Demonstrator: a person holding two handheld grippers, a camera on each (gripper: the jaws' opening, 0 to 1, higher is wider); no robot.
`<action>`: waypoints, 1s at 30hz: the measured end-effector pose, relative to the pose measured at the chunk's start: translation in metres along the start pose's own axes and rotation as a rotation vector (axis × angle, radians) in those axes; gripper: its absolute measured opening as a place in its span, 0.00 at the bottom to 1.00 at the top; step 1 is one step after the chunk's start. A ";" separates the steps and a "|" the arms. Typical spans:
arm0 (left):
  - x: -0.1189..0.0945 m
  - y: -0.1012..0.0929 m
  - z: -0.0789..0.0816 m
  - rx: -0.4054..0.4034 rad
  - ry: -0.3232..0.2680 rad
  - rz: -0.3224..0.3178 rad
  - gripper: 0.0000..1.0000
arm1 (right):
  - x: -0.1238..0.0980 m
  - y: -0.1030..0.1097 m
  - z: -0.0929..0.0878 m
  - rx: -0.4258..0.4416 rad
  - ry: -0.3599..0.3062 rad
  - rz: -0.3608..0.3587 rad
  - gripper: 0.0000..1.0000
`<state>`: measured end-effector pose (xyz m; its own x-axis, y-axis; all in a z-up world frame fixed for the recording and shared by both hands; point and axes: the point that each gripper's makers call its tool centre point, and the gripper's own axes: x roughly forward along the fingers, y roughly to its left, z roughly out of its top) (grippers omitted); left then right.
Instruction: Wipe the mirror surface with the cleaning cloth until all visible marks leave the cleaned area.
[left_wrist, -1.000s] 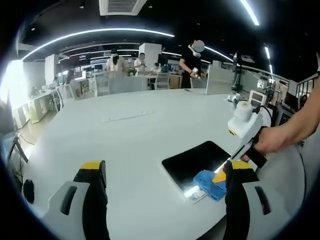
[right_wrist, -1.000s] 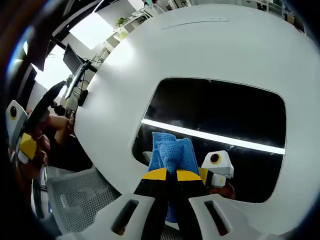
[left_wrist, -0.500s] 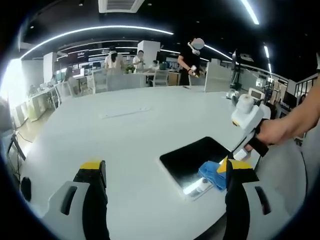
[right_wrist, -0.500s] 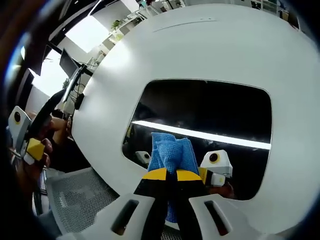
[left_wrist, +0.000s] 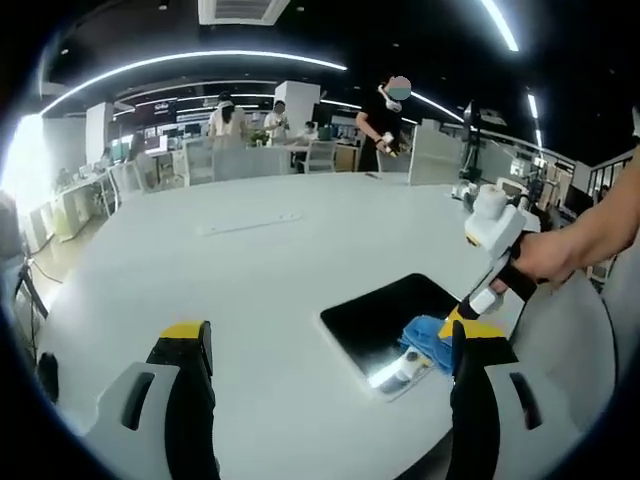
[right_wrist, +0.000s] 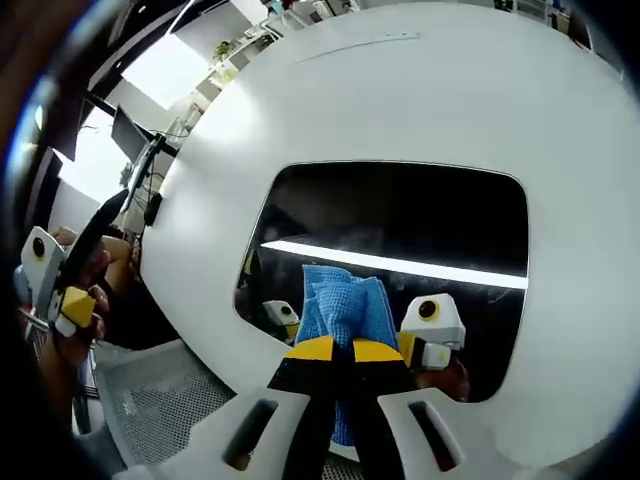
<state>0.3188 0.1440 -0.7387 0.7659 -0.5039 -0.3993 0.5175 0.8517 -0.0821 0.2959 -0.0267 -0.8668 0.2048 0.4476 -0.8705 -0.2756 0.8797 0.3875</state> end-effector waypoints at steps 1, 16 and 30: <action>0.000 -0.001 -0.001 0.003 0.002 -0.003 0.99 | 0.001 -0.001 0.002 -0.001 -0.002 -0.003 0.00; -0.001 -0.011 -0.003 -0.011 0.001 -0.009 0.99 | 0.017 -0.012 0.052 0.021 -0.016 -0.024 0.00; 0.004 -0.004 -0.012 -0.003 0.021 -0.003 0.99 | 0.024 -0.023 0.090 -0.013 -0.016 -0.051 0.00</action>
<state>0.3155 0.1401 -0.7514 0.7564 -0.5032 -0.4180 0.5186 0.8507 -0.0856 0.3913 -0.0218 -0.8692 0.2335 0.4048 -0.8841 -0.2766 0.8993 0.3387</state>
